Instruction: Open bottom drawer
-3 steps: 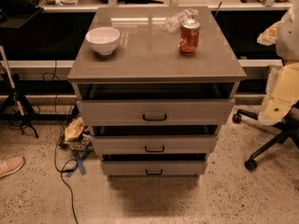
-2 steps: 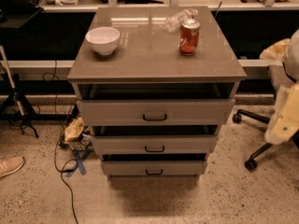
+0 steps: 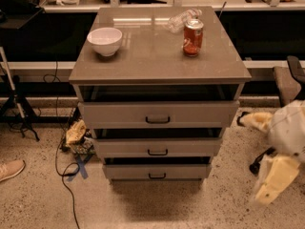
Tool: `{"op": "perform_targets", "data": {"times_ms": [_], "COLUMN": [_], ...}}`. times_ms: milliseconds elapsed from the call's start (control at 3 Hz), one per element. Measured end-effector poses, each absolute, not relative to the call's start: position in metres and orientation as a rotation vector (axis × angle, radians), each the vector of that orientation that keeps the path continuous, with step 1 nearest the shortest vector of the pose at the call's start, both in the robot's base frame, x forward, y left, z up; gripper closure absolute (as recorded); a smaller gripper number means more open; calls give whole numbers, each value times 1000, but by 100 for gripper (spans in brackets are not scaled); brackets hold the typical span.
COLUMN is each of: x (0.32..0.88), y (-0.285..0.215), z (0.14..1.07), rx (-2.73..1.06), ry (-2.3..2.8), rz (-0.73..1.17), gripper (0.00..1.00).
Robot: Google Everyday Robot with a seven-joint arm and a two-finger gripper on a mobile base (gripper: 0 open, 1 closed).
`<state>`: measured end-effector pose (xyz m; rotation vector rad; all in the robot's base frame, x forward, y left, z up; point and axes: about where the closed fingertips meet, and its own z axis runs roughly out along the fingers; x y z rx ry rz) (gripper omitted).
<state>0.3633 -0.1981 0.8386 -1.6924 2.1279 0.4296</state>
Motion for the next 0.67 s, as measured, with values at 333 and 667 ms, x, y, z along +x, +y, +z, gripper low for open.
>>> {"op": "perform_targets", "data": {"times_ms": [333, 667], "x": [353, 354], "y": [-193, -194], "z": [826, 824], "rx": [-1691, -1681], "ry": [2139, 2140], "rz": [483, 489], "gripper": [0, 0]}}
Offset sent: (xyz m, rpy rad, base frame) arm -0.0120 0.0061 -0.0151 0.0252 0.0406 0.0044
